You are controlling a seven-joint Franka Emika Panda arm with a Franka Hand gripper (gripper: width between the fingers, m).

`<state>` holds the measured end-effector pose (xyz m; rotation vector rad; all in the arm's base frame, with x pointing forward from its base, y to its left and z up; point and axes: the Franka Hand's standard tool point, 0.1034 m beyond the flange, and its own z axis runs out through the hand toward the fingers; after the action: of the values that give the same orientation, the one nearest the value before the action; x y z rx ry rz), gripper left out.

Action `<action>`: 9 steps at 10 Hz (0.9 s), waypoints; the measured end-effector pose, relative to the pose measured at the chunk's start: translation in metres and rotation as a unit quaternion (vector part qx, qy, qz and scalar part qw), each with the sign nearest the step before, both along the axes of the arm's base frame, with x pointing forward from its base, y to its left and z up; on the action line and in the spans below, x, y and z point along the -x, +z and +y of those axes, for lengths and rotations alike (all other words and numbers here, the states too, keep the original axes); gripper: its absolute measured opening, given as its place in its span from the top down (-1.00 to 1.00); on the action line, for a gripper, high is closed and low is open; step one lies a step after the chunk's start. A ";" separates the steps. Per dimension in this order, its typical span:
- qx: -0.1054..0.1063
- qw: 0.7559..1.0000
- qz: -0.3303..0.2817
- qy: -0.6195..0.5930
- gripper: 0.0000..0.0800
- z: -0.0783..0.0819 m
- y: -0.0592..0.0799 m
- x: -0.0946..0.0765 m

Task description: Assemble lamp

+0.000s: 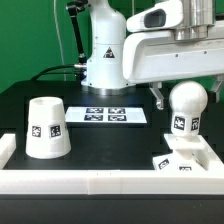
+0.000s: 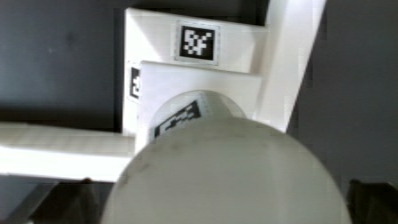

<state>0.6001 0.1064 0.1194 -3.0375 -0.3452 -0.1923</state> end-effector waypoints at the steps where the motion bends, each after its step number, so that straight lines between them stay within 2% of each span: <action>1: 0.006 0.999 -0.003 0.042 -0.75 0.001 -0.001 0.001; 2: 0.017 0.993 -0.008 0.116 -0.75 0.000 -0.003 0.001; 5: 0.035 0.974 -0.017 0.225 -0.75 0.000 -0.003 0.000; 8: 0.043 0.969 -0.017 0.242 -0.75 0.002 -0.003 0.001; 9: 0.043 0.969 -0.017 0.241 -0.44 0.001 -0.003 0.001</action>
Offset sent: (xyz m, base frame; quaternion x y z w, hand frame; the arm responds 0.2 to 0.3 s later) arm 0.0049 0.0081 0.0055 -0.0029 0.0042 -0.1888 0.9820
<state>0.5994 0.1072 0.1164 -2.9182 -1.0971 -0.1995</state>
